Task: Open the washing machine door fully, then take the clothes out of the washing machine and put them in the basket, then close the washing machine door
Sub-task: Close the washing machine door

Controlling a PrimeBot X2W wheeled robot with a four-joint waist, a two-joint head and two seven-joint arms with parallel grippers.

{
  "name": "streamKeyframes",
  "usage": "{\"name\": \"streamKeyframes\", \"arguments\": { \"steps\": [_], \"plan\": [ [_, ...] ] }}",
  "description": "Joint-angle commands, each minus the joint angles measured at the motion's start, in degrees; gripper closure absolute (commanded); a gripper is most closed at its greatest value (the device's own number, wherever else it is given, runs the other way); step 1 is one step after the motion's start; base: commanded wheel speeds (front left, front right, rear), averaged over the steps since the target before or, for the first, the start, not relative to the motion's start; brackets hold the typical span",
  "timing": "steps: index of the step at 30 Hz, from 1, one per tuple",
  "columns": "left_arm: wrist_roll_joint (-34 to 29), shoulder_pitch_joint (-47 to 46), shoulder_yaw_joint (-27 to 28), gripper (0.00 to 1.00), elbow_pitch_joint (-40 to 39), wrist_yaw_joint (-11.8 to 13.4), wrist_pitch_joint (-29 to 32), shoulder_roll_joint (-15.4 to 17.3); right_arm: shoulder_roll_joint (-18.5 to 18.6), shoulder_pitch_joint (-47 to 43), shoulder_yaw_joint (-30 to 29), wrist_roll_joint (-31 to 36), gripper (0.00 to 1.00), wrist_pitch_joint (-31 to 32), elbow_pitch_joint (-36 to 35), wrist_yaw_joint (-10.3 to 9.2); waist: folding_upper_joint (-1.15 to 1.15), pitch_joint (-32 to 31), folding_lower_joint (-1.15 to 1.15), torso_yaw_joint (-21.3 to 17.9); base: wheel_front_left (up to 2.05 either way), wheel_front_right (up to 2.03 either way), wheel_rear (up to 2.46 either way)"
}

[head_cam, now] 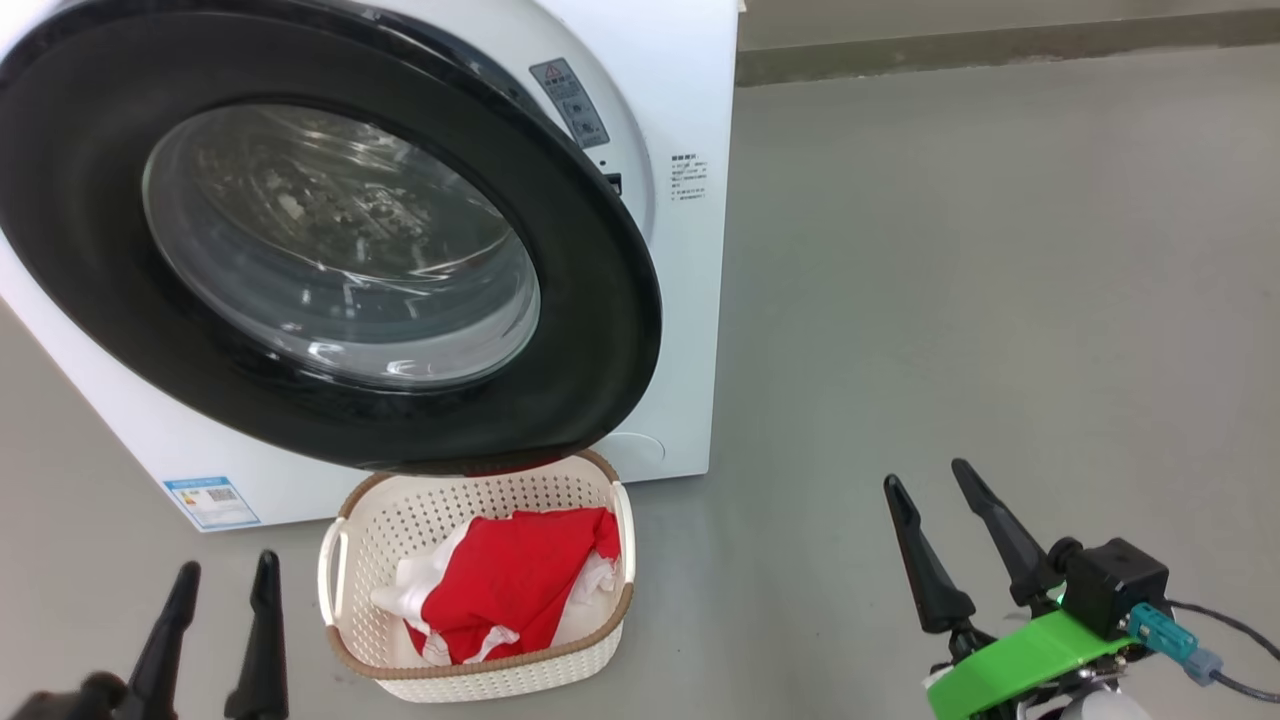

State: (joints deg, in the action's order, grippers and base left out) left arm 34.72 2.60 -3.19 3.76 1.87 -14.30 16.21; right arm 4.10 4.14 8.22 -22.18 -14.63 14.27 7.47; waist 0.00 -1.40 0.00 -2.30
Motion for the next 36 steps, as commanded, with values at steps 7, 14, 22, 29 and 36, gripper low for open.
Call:
{"name": "streamKeyframes", "arguments": {
  "steps": [7,14,22,29,36],
  "plan": [
    [-16.1,3.0,5.2,0.00,-2.0,0.1,-0.7,-3.4,-0.1,-0.9,0.8,0.5,0.00,-0.4,-2.5,0.02,0.00,-0.8,0.00,0.1,0.00,0.00,0.00],
    [-21.7,5.5,7.5,0.00,0.7,-2.0,-0.7,-6.8,-0.1,-1.3,1.2,0.8,0.00,-0.4,-2.8,0.02,0.00,-0.9,0.00,-0.1,0.00,0.00,0.00],
    [-24.8,5.6,10.4,0.00,1.7,-4.5,-0.7,-9.8,0.4,-1.6,2.1,0.6,0.00,-0.4,-3.3,0.02,0.00,-1.1,0.00,0.3,0.00,0.00,0.00],
    [-27.1,5.4,11.8,0.00,1.8,-5.6,-0.7,-10.9,0.7,-1.7,3.0,0.1,0.00,-0.4,-3.4,0.02,0.00,-1.3,0.00,0.3,0.00,0.00,0.00],
    [-29.2,5.4,11.7,0.00,1.9,-6.5,-0.7,-11.5,0.9,-1.8,3.2,-0.1,0.00,-0.4,-3.5,0.02,0.00,-1.1,0.00,0.7,0.00,0.00,0.00]
  ]
}}
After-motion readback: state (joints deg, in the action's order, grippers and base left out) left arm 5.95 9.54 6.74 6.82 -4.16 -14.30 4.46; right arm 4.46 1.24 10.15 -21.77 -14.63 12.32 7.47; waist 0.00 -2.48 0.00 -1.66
